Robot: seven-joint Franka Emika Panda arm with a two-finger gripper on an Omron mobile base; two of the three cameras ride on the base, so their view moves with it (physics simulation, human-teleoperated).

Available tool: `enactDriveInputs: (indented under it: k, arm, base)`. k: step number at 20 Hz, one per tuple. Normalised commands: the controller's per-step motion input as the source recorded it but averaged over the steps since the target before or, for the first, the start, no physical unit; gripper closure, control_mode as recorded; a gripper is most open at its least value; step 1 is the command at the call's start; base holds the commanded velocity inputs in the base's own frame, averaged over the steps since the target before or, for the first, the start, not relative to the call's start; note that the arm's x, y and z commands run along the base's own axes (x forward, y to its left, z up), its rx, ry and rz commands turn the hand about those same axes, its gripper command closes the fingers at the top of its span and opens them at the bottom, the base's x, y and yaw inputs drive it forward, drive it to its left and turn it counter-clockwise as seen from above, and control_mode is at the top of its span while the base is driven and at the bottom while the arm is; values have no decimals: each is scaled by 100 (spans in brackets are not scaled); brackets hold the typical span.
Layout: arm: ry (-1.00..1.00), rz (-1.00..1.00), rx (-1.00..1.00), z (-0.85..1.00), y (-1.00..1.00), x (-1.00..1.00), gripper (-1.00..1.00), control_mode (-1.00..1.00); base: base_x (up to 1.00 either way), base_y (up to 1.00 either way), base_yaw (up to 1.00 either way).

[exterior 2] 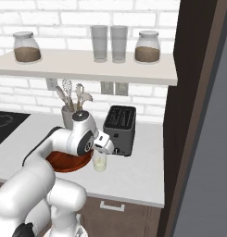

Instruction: Grab a lemon wedge from the fridge and one ice cube from the ice bowl, and put them in the glass of lemonade.

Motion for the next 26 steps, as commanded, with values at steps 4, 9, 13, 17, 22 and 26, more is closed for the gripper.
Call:
enactDriveInputs:
  k: [4, 9, 13, 17, 22, 26]
  arm:
    - [0, 0, 0, 0, 0, 0, -100, -100]
    - [0, 0, 0, 0, 0, 0, -100, -100]
    - [0, 0, 4, 9, -4, 0, -100, -100]
    - [-1, 0, 8, 12, -11, -7, -100, -100]
    - [-8, 0, 6, 19, 0, -37, -100, -100]
    - [-12, 0, 4, 23, 3, -65, -100, -100]
  base:
    - [0, 0, 0]
    - [0, 0, 0]
    - [0, 0, 0]
    - [0, 0, 0]
    - [0, 0, 0]
    - [0, 0, 0]
